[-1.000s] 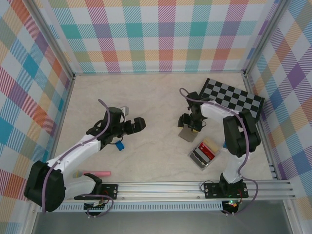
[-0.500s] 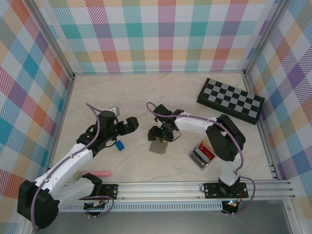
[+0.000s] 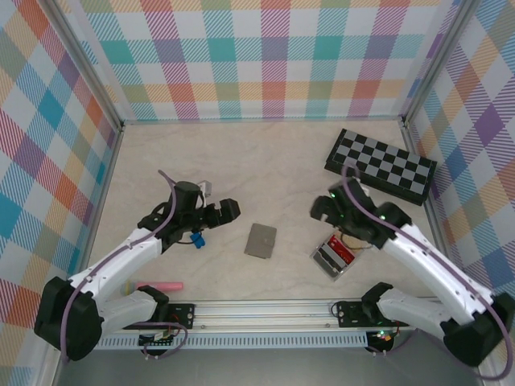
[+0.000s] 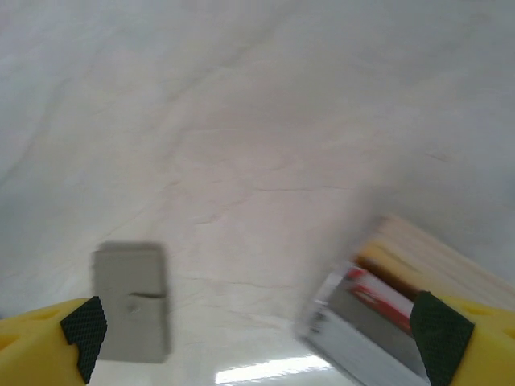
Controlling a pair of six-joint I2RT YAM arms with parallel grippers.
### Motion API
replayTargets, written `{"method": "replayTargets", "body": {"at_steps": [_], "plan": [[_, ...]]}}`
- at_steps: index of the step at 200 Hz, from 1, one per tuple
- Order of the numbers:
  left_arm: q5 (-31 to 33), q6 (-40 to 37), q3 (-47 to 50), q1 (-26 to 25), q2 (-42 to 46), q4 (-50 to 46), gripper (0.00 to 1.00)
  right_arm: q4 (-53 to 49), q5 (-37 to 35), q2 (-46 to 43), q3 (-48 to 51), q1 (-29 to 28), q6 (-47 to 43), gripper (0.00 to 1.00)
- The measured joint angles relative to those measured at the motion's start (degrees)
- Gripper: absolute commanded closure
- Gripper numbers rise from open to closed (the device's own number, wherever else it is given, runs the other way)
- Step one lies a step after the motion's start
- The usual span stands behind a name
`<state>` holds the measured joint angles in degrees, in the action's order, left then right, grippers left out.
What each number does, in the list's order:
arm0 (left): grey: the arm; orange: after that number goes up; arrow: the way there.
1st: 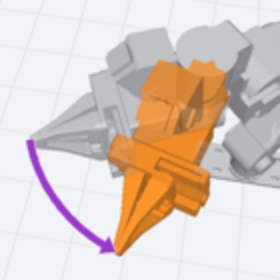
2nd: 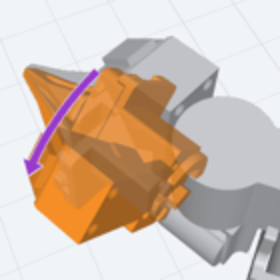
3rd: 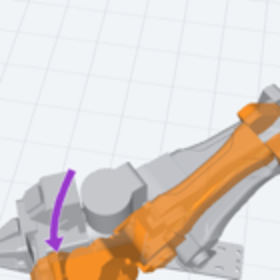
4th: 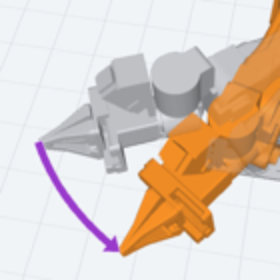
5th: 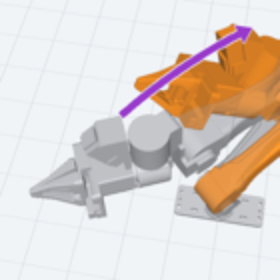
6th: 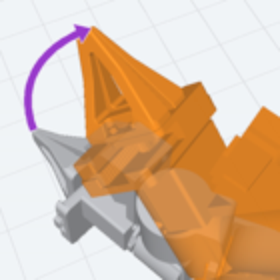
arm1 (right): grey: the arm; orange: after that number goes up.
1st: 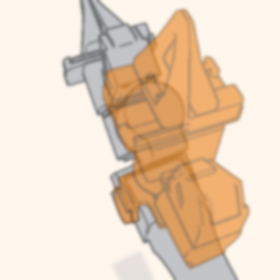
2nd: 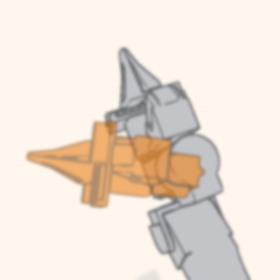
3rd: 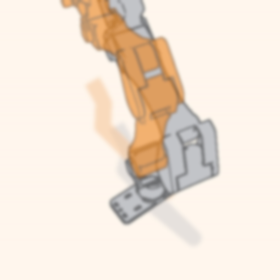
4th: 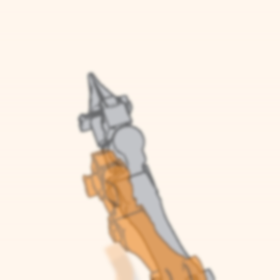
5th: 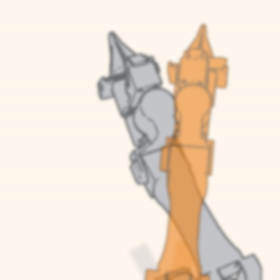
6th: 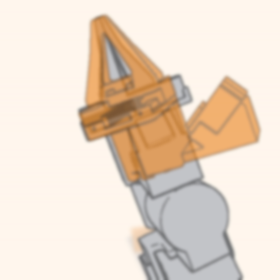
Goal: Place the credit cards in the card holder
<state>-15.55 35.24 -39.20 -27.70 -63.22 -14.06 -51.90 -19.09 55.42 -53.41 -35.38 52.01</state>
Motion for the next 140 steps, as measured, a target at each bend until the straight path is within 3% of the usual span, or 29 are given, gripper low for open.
{"method": "replayTargets", "body": {"at_steps": [25, 68, 140], "plan": [[-1.4, 0.1, -1.0, -0.7, -2.9, 0.7, 0.0, -5.7, -0.6, -7.1, 7.9, 4.1, 5.0, 0.0], [-2.6, -0.1, -5.3, -2.3, -8.4, 1.3, 0.0, -8.1, 0.9, -11.1, 15.6, 4.7, 12.1, 0.0], [-3.0, -0.1, -6.9, -4.8, -12.6, 2.2, 0.0, 3.9, 11.5, -6.5, 20.6, 4.7, 15.0, 0.0]]}}
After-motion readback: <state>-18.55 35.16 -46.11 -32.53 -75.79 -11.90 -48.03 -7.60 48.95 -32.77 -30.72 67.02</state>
